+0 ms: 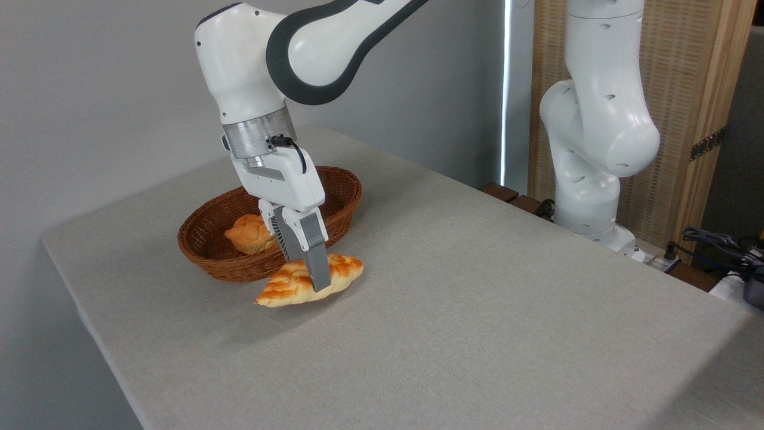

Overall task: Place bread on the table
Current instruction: 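Carry the braided roll beside the basket and lower it onto the table, then open the gripper to release the braided roll and raise it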

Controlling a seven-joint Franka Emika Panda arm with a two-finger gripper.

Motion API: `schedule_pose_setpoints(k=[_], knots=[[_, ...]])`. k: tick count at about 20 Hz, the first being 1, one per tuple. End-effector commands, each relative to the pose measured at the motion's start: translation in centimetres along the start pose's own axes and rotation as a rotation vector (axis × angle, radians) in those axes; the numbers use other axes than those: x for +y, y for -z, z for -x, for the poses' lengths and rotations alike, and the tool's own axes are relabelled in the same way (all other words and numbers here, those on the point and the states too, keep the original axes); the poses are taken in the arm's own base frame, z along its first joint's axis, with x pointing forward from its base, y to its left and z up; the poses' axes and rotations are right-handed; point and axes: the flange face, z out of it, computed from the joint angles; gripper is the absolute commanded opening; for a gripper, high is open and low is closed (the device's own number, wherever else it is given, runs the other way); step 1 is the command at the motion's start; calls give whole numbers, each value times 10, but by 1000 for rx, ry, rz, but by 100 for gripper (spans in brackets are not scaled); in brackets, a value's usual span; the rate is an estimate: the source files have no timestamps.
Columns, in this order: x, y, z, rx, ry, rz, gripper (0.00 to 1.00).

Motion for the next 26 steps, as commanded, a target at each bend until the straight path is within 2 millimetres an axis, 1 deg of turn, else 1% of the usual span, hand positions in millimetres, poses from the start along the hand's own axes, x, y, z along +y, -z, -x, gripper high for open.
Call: schedule_pose_setpoints(k=[1,2,8,14,19,22,23,25,26], knots=[[-5,4,-1,9,5,-16,98],[-4,4,-1,9,7,-12,99],[-3,-5,-4,-3,10,-1,100],[-1,-5,-5,8,22,25,100],[-5,-5,-3,10,39,31,100],[-4,-5,-3,10,49,32,100],[-7,-1,-3,23,61,41,100],[-28,15,1,75,121,72,100],[-31,21,2,87,132,77,100]])
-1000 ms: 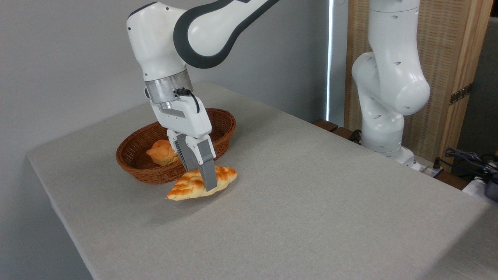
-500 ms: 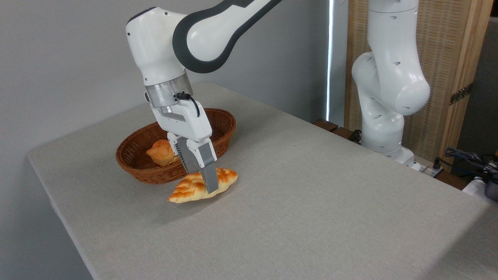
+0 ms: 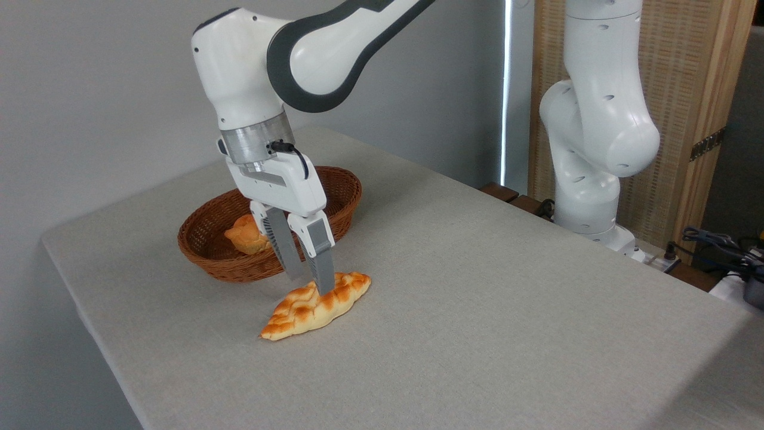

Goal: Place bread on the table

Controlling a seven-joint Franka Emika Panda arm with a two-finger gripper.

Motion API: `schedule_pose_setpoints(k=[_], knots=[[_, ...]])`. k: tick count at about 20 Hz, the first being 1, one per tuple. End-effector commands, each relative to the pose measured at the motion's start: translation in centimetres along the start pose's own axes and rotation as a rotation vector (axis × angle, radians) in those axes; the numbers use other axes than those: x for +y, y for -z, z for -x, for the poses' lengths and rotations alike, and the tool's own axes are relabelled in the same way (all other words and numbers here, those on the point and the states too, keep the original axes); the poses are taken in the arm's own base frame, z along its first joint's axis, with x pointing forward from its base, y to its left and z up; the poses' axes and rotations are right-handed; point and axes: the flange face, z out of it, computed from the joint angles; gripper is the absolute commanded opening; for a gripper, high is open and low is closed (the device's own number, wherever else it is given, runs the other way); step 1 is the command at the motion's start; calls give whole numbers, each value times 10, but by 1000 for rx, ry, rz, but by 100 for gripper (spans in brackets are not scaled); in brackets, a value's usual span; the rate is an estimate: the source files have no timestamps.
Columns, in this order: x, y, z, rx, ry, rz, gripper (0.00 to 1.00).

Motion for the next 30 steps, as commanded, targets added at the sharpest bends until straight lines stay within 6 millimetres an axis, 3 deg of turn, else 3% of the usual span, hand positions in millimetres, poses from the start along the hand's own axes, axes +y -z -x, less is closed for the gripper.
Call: schedule_pose_setpoints(k=[1,8,13,16,19,22,30], knots=[[-23,29,1,72,73,31,100],[-50,83,18,92,121,115,100],[-84,119,41,146,148,178,100],[-113,123,64,186,164,219,100],[-124,141,76,224,172,200,100],[-139,141,88,229,206,198,100],[-125,145,78,227,169,193,100]])
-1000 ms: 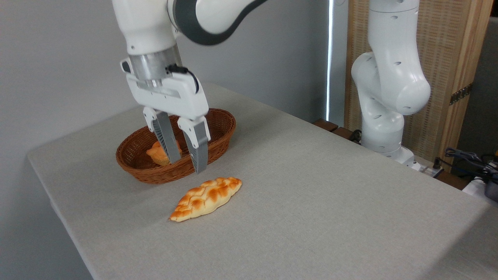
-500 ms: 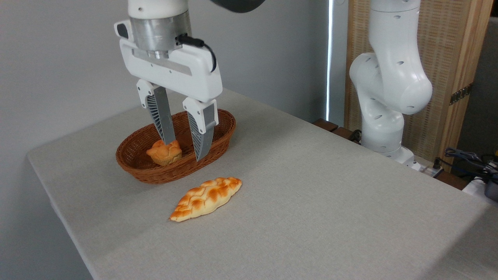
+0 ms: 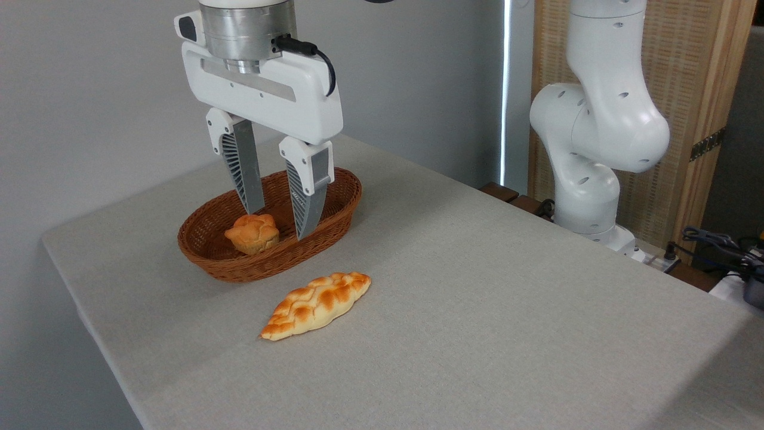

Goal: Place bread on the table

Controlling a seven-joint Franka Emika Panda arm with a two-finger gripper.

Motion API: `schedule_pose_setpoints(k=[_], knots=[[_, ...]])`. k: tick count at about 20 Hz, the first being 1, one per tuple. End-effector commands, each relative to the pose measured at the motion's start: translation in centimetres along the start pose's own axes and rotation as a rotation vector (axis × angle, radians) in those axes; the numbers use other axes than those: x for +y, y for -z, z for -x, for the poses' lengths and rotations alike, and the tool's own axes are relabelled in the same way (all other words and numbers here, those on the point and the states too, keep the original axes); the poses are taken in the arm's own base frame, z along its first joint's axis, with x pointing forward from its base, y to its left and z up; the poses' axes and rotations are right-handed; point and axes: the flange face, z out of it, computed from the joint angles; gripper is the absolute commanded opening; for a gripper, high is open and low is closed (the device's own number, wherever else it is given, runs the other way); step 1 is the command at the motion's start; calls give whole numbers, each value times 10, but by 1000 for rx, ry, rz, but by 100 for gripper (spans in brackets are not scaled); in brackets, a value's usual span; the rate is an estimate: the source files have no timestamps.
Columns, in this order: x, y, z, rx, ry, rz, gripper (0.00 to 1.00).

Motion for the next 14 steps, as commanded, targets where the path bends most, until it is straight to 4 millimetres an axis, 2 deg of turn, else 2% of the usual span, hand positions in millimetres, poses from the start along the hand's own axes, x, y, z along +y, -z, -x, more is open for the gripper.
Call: schedule_pose_setpoints(k=[1,6,8,14], knots=[[2,5,2,-6,-12,15,100],[10,3,-2,-28,-45,-13,100],[18,1,-2,-64,-109,-10,100],[17,3,1,-106,-165,-31,100]])
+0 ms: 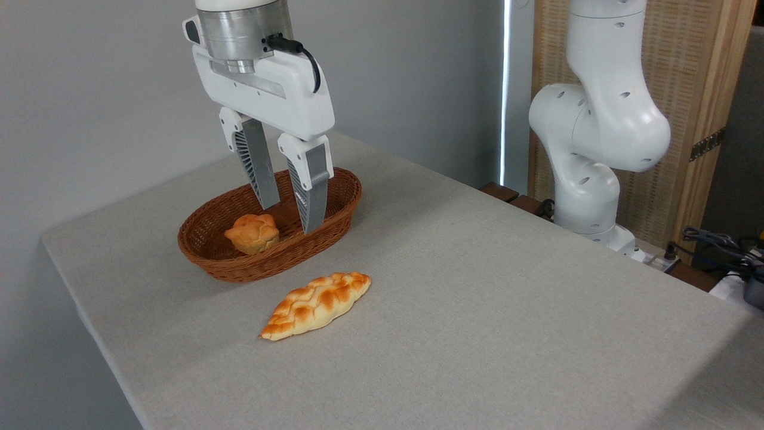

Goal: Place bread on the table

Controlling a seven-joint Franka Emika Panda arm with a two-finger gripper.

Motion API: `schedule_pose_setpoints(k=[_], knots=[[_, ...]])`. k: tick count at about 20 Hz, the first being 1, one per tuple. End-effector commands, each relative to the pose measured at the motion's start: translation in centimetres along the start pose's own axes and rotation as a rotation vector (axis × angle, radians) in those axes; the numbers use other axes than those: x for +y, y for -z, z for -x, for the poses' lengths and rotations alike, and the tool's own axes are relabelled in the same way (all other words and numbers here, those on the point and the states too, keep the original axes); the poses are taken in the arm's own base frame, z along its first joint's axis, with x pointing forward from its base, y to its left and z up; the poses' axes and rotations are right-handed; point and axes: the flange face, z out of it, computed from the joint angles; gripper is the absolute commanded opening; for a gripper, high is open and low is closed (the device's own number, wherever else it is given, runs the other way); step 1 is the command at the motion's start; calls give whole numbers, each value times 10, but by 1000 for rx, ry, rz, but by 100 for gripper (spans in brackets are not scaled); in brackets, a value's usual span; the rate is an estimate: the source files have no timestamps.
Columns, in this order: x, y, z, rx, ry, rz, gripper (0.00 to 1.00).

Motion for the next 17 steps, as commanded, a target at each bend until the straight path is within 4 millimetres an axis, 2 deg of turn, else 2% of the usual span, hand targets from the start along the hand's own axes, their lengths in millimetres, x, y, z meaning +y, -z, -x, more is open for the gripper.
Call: schedule_pose_setpoints(k=[1,17], knots=[[-3,8,6,-39,-53,-27,100],[-6,9,8,-14,-50,8,100]])
